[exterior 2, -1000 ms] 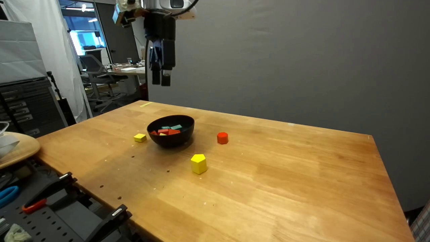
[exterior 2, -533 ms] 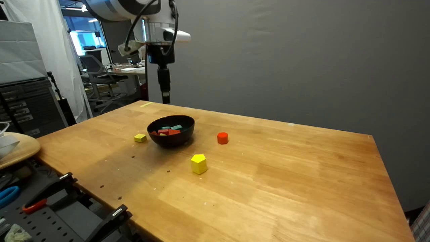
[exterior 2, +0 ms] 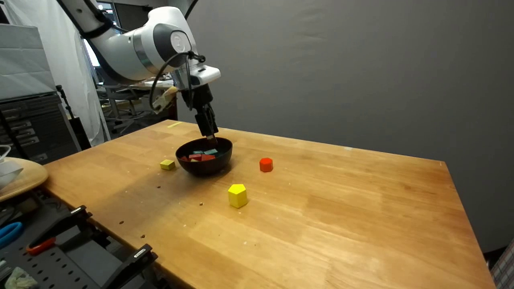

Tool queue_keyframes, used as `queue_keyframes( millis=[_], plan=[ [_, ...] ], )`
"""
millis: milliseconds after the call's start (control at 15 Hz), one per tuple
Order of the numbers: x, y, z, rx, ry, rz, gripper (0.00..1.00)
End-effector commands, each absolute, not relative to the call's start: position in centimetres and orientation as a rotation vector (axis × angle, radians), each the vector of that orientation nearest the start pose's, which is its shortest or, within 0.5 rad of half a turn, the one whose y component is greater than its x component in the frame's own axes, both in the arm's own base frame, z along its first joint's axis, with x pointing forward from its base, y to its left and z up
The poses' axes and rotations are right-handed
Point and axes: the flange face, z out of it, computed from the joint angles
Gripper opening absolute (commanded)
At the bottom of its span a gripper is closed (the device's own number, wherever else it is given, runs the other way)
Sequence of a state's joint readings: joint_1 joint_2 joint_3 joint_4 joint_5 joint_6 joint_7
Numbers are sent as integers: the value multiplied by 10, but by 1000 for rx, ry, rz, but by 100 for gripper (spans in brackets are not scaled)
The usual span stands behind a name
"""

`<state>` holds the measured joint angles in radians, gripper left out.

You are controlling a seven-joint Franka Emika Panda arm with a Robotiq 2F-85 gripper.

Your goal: Remove all the blocks from the black bowl and place them on the table

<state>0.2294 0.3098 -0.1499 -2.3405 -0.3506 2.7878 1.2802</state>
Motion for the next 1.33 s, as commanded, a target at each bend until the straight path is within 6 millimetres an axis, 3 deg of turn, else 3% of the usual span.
queue_keyframes(
  millis=[0, 67, 133, 200, 267, 400, 467, 800, 1000, 1067, 1133, 1267],
  plan=[
    [530, 59, 206, -2920, 1373, -491, 74],
    [523, 62, 203, -2963, 1366, -435, 66],
    [513, 68, 201, -3043, 1309, -316, 85],
    [500, 71, 207, -3080, 1199, -218, 92],
    [513, 65, 194, -3028, 1314, -322, 78],
    [506, 75, 194, -3072, 1239, -241, 92],
    [500, 68, 201, -3111, 1022, -222, 99],
    [497, 33, 215, -3083, 650, -356, 100],
    [494, 35, 207, -3016, 502, -323, 100],
    [495, 44, 198, -2986, 485, -251, 100],
    [499, 34, 201, -3032, 559, -274, 100],
    [496, 42, 197, -3002, 510, -236, 100]
  ],
)
